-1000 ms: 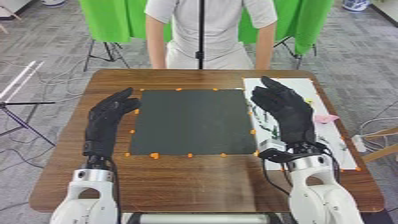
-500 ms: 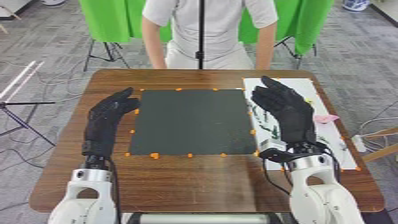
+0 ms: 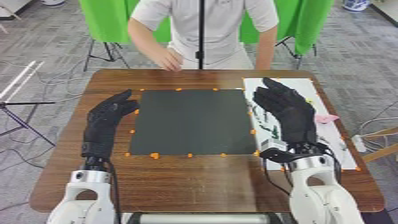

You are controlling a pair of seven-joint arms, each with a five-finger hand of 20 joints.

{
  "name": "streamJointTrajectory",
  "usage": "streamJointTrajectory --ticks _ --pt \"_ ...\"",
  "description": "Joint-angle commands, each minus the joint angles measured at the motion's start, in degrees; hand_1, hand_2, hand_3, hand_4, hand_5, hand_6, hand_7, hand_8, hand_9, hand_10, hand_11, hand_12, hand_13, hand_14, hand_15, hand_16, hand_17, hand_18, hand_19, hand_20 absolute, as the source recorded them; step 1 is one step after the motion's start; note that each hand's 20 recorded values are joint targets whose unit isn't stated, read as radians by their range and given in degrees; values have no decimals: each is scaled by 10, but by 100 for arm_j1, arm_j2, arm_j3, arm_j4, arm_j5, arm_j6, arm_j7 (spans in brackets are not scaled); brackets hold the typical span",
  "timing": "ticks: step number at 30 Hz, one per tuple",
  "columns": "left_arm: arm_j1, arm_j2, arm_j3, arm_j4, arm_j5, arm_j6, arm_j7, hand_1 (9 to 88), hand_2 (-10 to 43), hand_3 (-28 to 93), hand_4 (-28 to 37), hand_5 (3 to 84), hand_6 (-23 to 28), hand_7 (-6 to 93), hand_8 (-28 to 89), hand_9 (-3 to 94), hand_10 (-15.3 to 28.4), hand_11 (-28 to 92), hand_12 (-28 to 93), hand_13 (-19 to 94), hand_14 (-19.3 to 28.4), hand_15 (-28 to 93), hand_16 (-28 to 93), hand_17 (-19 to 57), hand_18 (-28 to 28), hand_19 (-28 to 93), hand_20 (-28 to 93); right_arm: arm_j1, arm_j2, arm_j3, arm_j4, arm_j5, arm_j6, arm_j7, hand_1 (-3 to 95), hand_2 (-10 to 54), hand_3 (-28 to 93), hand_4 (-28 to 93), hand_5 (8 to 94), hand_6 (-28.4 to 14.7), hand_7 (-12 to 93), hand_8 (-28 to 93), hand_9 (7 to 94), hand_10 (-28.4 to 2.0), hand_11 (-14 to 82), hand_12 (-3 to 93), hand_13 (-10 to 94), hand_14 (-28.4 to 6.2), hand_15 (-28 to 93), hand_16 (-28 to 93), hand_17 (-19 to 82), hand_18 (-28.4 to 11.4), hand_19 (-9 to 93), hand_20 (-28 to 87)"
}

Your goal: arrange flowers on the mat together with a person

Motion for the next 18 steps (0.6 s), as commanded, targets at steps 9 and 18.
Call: streamJointTrajectory --ticks 9,18 --pt "-22 -3 7 33 16 -75 -64 279 -20 648 -190 482 54 158 -55 481 137 232 154 370 187 279 27 13 167 193 211 -50 185 -83 -37 103 205 -140 95 31 761 -155 499 -14 108 -67 509 -155 67 175 400 -150 125 235 168 -168 154 283" --pt "100 -83 -51 -26 26 -12 -115 279 -20 648 -191 481 53 159 -55 481 137 231 153 369 187 279 27 12 166 192 210 -66 247 -131 -56 165 349 -53 98 32 760 -156 500 -13 110 -66 513 -155 69 178 407 -153 130 241 166 -168 159 287"
